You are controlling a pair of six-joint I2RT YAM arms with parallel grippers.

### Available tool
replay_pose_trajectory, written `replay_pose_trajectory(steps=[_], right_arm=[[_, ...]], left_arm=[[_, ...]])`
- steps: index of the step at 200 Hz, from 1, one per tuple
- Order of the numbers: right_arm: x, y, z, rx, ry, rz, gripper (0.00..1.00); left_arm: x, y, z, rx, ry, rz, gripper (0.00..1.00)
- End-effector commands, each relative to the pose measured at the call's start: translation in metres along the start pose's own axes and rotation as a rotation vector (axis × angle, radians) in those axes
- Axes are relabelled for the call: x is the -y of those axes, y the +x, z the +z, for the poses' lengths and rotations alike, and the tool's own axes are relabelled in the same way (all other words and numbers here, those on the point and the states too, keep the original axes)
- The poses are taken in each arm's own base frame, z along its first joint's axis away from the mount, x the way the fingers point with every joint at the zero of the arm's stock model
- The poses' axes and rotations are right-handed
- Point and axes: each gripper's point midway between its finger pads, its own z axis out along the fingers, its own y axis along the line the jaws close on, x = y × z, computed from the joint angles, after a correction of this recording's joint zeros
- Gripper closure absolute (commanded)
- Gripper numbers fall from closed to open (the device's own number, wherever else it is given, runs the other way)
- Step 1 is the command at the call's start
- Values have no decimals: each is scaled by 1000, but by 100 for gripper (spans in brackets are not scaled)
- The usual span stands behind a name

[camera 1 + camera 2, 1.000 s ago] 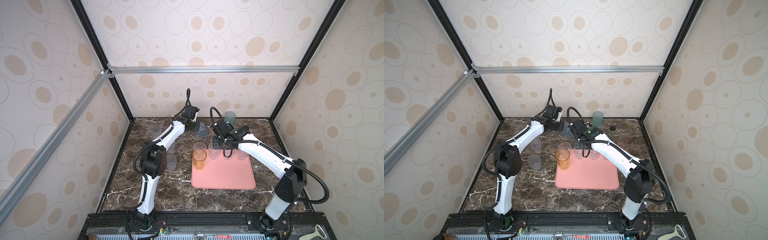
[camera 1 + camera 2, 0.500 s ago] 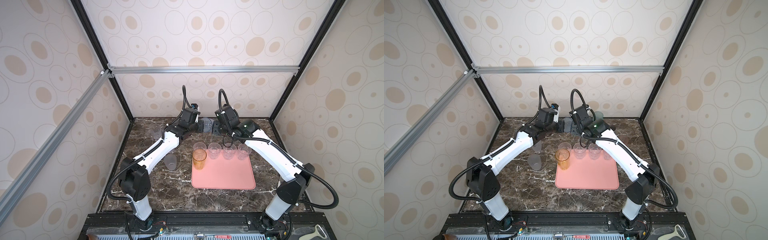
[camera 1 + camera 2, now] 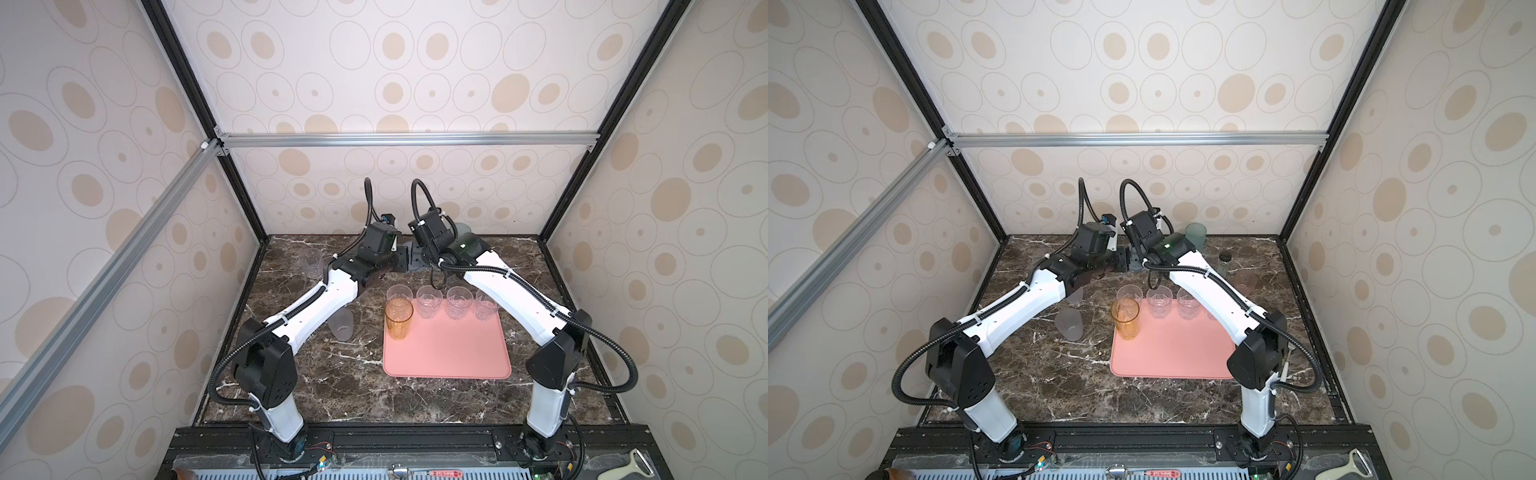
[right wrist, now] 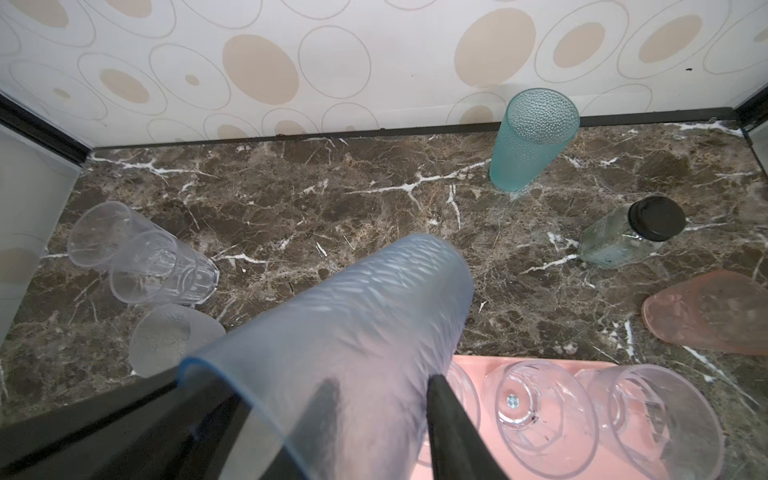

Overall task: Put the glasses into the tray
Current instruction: 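Grasp the blue frosted cup with the left gripper and lift it, then hand the blue cup from the left gripper to the right gripper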

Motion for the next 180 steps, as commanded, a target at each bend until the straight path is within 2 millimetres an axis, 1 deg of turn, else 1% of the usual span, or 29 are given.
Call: replay_pose_trajectory(steps=[1, 29, 53, 90, 124, 137, 147, 156, 168, 180], right_arm=[[7, -4, -3, 18, 83, -49, 73], [13, -2, 0, 10, 136, -75, 86], [18, -4, -2, 18, 160, -82, 92], [19, -11, -7, 31, 155, -79, 98], [22, -17, -13, 30, 145, -66, 99], [25, -20, -18, 20, 129, -55, 99], [29, -21, -24, 5, 104, -43, 99], [34, -22, -34, -6, 84, -34, 99], [41, -19, -44, -43, 41, -35, 99], [46, -9, -53, -119, -18, -30, 99]], left_arm=[[25, -27, -23, 85, 97, -55, 98], [32, -29, -30, 88, 135, -71, 94], [39, -35, -42, 105, 170, -71, 86], [48, -49, -66, 150, 214, -65, 72], [50, -58, -88, 195, 230, -52, 67], [43, -58, -92, 205, 196, -26, 65], [32, -57, -94, 211, 150, -2, 63], [21, -57, -96, 221, 118, 18, 59], [3, -56, -100, 241, 68, 47, 54], [-15, -54, -107, 274, 5, 88, 49]])
